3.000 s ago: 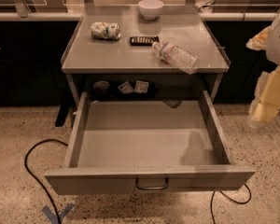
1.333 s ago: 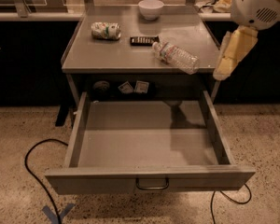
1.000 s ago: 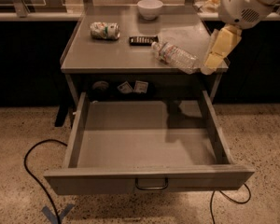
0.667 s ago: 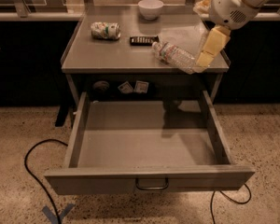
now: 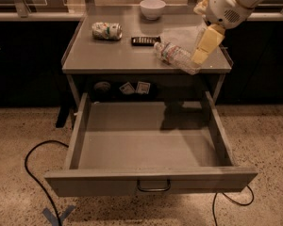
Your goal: Place water bottle into top drawer
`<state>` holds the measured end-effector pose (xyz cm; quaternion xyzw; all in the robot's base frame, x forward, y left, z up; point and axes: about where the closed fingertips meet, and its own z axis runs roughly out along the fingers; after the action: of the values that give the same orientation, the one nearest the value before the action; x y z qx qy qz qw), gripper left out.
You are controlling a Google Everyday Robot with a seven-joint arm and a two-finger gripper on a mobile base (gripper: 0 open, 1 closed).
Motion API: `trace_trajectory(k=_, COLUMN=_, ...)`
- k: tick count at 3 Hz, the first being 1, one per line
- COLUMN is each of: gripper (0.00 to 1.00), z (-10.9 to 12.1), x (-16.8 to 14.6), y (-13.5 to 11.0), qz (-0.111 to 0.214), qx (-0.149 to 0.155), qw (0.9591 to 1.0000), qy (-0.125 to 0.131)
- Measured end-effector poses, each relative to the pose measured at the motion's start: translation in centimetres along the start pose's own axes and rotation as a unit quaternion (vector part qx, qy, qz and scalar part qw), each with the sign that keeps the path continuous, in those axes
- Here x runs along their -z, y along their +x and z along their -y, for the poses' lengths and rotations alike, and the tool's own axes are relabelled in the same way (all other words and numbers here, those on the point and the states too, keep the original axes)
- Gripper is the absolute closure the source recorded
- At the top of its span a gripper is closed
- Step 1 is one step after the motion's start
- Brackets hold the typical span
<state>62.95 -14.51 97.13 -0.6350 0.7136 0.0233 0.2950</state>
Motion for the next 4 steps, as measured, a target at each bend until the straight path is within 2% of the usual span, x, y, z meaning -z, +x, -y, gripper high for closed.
trace_trajectory(k=1, gripper=0.0, z=1.8, x=-1.3, y=0.2, qz=0.027, qx=-0.044, qw=0.9986, qy=0.01)
trace_trajectory(k=2, gripper=0.0, z=3.2, x=-2.3, y=0.4, qz=0.054, qx=-0.071, qw=0.9958, qy=0.02)
trace_trajectory(k=3, gripper=0.0, z=3.9, x=-4.0, y=0.4, qz=0.076, qx=-0.081, qw=0.9938, qy=0.01)
trace_trajectory(k=4, gripper=0.0, z=3.9, x=-5.6, y=0.1, qz=0.078, qx=-0.076, qw=0.994, qy=-0.007)
